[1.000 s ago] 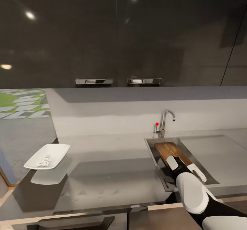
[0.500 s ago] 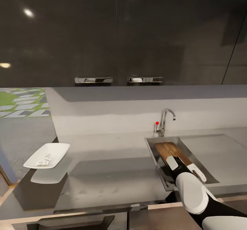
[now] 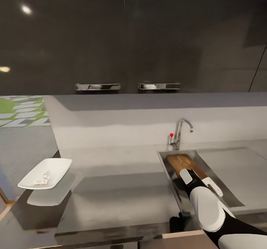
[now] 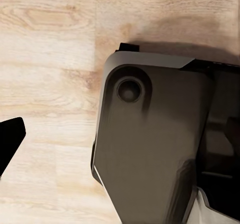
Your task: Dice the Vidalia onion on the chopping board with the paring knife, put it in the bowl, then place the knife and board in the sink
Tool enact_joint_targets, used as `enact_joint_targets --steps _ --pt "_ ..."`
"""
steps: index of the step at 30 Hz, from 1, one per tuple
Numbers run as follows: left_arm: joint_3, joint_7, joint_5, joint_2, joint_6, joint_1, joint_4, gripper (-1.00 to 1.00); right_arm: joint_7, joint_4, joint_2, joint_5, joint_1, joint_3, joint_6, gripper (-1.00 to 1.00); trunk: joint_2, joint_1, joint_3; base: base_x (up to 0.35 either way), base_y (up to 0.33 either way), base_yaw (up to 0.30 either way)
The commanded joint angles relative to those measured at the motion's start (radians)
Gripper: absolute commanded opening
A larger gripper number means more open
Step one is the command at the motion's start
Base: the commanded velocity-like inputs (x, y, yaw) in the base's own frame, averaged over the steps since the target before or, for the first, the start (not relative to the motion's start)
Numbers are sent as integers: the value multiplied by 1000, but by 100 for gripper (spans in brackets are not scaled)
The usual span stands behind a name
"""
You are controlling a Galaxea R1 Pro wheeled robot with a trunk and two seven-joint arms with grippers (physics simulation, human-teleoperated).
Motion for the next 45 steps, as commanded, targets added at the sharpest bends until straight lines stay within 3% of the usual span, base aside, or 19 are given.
enact_joint_targets --steps 1,16,45 --pt "-8 2 9 -1 -3 -2 3 100 0 -1 1 -1 -1 -3 -6 -100 -1 1 -2 210 0 0" --pt "-8 2 9 -2 -1 -2 3 100 2 0 1 -1 -1 -3 -7 -100 -1 1 -4 30 0 0" --pt "-8 2 9 -2 0 -2 3 100 4 0 1 -1 -1 -3 -7 -100 -1 1 -49 0 0 0"
